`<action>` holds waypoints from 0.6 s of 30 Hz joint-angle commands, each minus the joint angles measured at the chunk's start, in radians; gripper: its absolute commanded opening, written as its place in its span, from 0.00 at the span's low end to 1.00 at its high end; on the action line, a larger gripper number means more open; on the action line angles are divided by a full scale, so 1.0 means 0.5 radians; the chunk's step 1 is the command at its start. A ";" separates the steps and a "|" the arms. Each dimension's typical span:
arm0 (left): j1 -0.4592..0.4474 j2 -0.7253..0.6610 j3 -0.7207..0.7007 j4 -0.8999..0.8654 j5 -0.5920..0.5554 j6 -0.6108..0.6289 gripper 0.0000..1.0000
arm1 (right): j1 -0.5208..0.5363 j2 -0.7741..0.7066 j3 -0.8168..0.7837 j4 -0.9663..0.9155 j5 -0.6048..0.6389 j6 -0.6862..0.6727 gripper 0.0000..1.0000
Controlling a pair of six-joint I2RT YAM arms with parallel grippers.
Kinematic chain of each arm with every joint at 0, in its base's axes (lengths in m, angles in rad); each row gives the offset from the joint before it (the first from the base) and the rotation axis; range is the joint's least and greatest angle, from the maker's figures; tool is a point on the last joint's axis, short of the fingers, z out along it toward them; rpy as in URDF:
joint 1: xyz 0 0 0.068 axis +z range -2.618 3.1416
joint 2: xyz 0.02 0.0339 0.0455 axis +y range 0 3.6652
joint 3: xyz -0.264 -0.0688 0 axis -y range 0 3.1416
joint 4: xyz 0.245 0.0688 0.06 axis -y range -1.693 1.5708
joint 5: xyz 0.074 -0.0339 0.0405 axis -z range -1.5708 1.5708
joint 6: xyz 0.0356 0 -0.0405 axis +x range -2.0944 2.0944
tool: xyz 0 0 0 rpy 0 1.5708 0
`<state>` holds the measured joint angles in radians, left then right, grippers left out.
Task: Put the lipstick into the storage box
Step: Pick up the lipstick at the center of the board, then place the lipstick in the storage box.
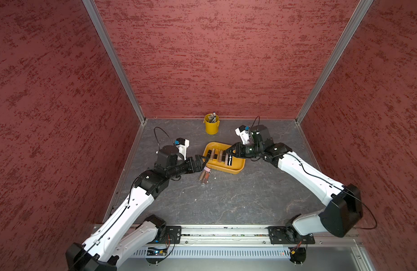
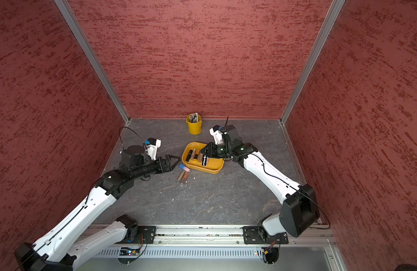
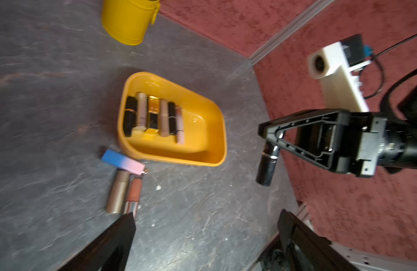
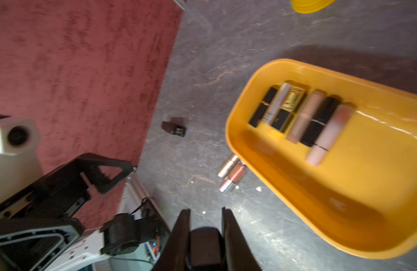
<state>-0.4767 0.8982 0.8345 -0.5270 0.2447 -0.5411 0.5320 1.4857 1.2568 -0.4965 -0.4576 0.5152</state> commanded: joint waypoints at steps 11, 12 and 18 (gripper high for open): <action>-0.274 0.231 -0.194 -0.128 -0.284 0.073 1.00 | -0.080 0.530 0.309 -0.264 0.536 -0.184 0.12; -0.280 0.254 -0.196 -0.135 -0.275 0.082 1.00 | -0.082 0.558 0.322 -0.257 0.543 -0.182 0.12; -0.279 0.311 -0.305 -0.012 -0.180 0.022 1.00 | -0.104 0.738 0.376 -0.218 0.572 -0.172 0.12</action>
<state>-0.6163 1.0523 0.7105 -0.5678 0.1383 -0.5205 0.4900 1.8294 1.4174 -0.6170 -0.2096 0.4370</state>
